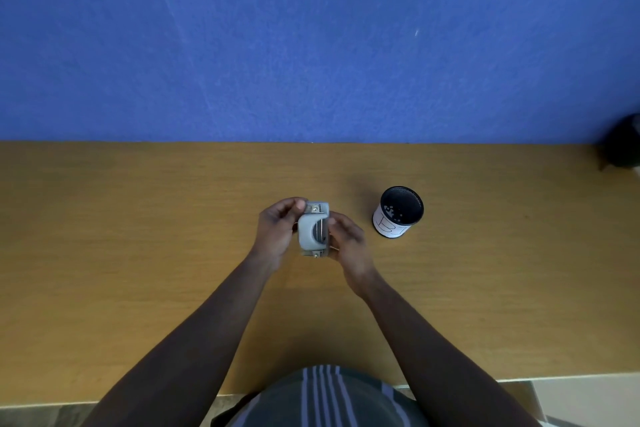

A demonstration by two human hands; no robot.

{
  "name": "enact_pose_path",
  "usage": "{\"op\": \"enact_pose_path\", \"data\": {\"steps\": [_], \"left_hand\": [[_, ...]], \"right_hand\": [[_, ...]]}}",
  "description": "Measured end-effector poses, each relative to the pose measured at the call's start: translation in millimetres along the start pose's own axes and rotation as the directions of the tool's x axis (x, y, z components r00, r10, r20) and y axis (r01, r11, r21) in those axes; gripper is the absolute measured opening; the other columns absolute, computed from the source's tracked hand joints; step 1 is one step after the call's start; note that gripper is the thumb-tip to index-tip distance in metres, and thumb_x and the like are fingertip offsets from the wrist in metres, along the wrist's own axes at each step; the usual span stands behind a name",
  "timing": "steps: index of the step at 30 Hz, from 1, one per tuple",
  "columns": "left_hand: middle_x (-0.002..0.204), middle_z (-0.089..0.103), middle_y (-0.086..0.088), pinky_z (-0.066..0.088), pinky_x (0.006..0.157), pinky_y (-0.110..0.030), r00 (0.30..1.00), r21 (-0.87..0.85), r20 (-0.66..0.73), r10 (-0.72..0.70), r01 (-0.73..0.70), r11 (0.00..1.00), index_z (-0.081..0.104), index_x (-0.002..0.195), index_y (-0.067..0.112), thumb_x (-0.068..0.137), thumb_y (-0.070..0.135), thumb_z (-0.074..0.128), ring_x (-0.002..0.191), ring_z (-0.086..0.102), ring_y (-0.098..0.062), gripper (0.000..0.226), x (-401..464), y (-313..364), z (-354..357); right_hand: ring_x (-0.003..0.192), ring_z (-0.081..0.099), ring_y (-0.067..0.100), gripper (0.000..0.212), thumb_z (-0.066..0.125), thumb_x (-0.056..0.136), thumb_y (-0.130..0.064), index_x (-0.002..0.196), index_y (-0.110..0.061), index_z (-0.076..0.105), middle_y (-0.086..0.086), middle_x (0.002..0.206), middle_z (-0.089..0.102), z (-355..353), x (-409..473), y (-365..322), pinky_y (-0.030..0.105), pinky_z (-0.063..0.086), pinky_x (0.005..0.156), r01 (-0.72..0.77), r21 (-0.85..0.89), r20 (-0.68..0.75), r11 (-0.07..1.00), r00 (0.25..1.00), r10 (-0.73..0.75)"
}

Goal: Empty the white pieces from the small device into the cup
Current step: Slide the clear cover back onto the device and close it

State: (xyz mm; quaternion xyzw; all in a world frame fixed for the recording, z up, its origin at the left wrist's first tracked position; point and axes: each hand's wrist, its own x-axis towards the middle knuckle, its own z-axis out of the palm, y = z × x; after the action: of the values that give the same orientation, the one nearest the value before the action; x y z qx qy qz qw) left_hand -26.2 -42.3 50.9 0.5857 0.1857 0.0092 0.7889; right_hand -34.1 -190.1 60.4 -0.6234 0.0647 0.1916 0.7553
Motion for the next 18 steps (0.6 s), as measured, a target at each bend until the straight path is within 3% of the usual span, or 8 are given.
{"op": "enact_pose_path", "data": {"steps": [3,7,11,15,18], "left_hand": [[0.081,0.073,-0.003,0.054,0.064,-0.026,0.999,0.06,0.023,0.037,-0.038,0.997,0.073,0.092,0.01,0.09,0.016,0.064,0.072,0.068,-0.013,0.01,-2,0,1],[0.079,0.073,-0.002,0.054,0.061,-0.024,0.999,0.073,0.027,0.044,-0.046,0.996,0.073,0.091,0.01,0.09,0.015,0.065,0.069,0.067,-0.01,0.009,-3,2,2],[0.082,0.074,-0.003,0.056,0.064,-0.025,0.998,0.074,0.044,0.052,-0.055,0.996,0.073,0.092,0.011,0.089,0.014,0.066,0.073,0.069,-0.012,0.008,-3,2,2],[0.08,0.075,0.0,0.057,0.065,-0.026,0.997,0.088,0.047,0.054,-0.058,0.994,0.074,0.091,0.012,0.089,0.013,0.066,0.073,0.07,-0.013,0.008,-4,2,3],[0.082,0.075,-0.003,0.057,0.065,-0.026,0.998,0.095,0.039,0.051,-0.055,0.994,0.074,0.092,0.011,0.088,0.012,0.067,0.073,0.07,-0.013,0.008,-4,2,2]], "right_hand": [[0.09,0.069,0.023,0.025,0.046,0.103,-0.021,0.114,-0.006,0.063,0.017,0.105,0.068,0,5,-4,0.035,0.06,0.068,0.058,-0.062,-0.028,0.996,0.998,-0.06],[0.091,0.069,0.027,0.02,0.049,0.102,-0.015,0.11,-0.004,0.063,0.021,0.104,0.069,-4,11,-6,0.046,0.061,0.073,0.061,-0.112,-0.029,0.992,0.997,-0.065],[0.084,0.069,0.021,0.015,0.049,0.102,-0.01,0.101,-0.015,0.063,0.012,0.095,0.071,-6,13,-6,0.043,0.062,0.069,0.089,-0.149,-0.055,0.985,0.994,-0.098],[0.086,0.068,0.035,0.019,0.05,0.1,-0.01,0.095,-0.024,0.063,0.013,0.094,0.072,-5,14,-2,0.06,0.057,0.072,0.12,-0.236,-0.116,0.964,0.982,-0.15],[0.085,0.069,0.034,0.025,0.052,0.099,-0.01,0.09,-0.03,0.063,0.009,0.09,0.072,-4,14,0,0.061,0.056,0.068,0.145,-0.316,-0.141,0.937,0.97,-0.198]]}}
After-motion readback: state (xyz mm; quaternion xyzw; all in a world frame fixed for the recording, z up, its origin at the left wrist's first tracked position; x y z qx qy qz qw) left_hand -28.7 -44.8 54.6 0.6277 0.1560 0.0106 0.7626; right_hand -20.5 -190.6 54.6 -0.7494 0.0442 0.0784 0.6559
